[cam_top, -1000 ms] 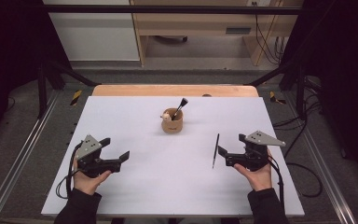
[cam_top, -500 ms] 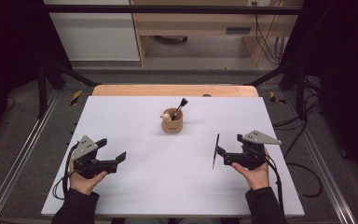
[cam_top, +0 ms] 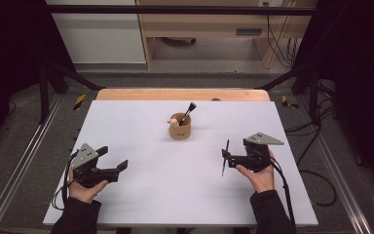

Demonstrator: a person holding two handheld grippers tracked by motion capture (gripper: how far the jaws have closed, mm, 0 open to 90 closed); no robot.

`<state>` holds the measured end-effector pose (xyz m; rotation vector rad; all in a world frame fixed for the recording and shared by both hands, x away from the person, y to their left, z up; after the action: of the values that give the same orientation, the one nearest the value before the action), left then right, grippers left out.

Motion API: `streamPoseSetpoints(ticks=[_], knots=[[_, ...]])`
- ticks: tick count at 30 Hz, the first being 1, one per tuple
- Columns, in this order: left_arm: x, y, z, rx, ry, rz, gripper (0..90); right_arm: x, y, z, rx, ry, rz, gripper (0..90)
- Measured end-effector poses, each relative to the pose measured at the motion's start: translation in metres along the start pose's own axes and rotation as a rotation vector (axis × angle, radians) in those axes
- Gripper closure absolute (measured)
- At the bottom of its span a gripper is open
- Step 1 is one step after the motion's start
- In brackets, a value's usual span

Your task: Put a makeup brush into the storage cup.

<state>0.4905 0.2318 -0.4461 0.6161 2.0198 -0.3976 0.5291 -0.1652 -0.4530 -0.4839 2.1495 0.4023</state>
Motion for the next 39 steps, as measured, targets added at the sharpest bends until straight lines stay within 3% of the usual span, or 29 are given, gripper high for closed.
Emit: streamPoseSetpoints(ticks=[29,39], knots=[[0.0,-0.004,0.002,0.004,0.014,0.026,9.4,0.025,-0.017,0.054,0.097,0.175,0.025,19.6],[0.0,-0.004,0.002,0.006,0.015,0.023,9.5,0.036,-0.022,0.067,0.131,0.237,0.021,28.9]])
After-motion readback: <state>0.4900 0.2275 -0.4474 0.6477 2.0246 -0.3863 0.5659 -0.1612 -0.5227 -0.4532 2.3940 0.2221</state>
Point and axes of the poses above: each handheld gripper's, and its own axes: z roughly forward along the jaws, x roughly out of its underside, y roughly to its left, the point moved 8 cm from there along z, roughly forward along the jaws, and after that the axes turned 5 degrees about y, right-handed, at the moved point
